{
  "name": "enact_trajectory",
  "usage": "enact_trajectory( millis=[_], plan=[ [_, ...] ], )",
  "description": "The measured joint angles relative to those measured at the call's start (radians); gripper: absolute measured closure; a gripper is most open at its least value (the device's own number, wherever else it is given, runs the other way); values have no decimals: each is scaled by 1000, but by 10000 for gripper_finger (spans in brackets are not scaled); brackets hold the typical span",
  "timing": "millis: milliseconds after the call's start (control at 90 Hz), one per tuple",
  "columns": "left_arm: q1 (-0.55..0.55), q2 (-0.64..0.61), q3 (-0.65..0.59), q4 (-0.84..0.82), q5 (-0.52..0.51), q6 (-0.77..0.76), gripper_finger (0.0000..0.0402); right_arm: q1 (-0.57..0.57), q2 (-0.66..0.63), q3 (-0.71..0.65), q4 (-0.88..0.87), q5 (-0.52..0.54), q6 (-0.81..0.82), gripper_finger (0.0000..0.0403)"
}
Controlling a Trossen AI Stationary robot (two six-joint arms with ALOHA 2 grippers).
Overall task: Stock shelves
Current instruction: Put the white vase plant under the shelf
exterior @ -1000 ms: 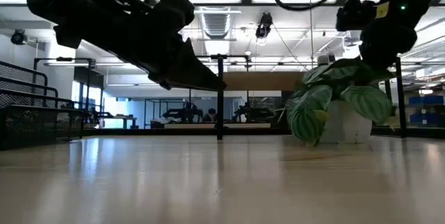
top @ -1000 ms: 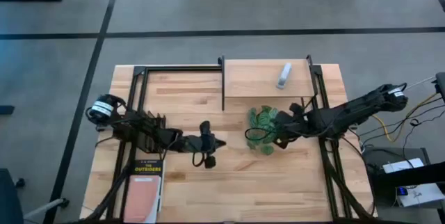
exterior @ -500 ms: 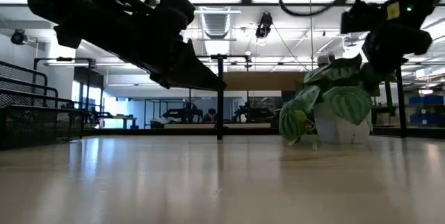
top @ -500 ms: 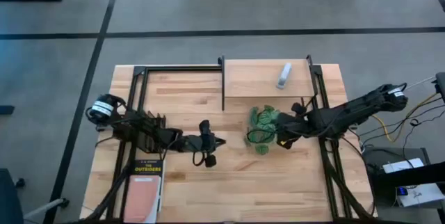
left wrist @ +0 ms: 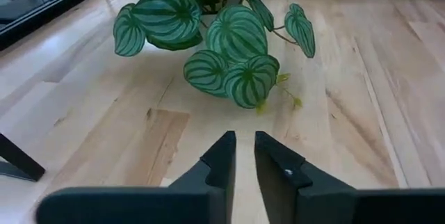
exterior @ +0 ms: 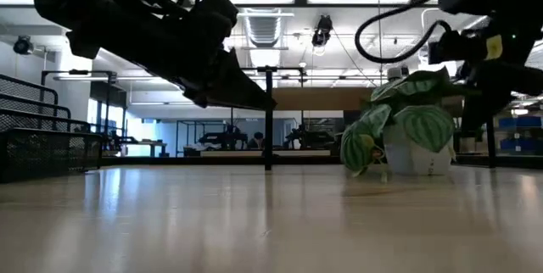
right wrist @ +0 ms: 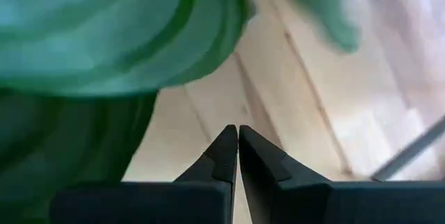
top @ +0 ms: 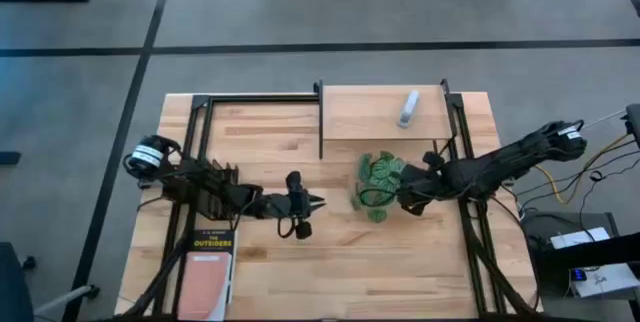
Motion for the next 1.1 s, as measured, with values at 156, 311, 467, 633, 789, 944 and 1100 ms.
enact_trajectory(
  millis=[156, 311, 467, 633, 789, 944, 1100],
  plan=[
    [3, 0, 0, 0, 0, -2, 287, 0, 0, -43, 116, -2, -48, 403],
    [7, 1, 0, -1, -1, -3, 250, 0, 0, -68, 220, 1, -117, 398],
    [17, 20, 0, 4, -3, -3, 228, 0, 0, -97, 340, 2, -181, 365],
    [28, 96, 1, 65, -46, 1, 217, 0, 0, -118, 447, 10, -200, 315],
    [42, 171, 2, 169, -51, 10, 218, 0, 0, -119, 459, 9, -183, 273],
    [57, 193, 18, 196, -51, 17, 226, 12, 0, -119, 459, 9, -170, 227],
    [72, 210, 26, 194, -51, 17, 235, 11, 0, -121, 461, 9, -160, 168]
  ],
)
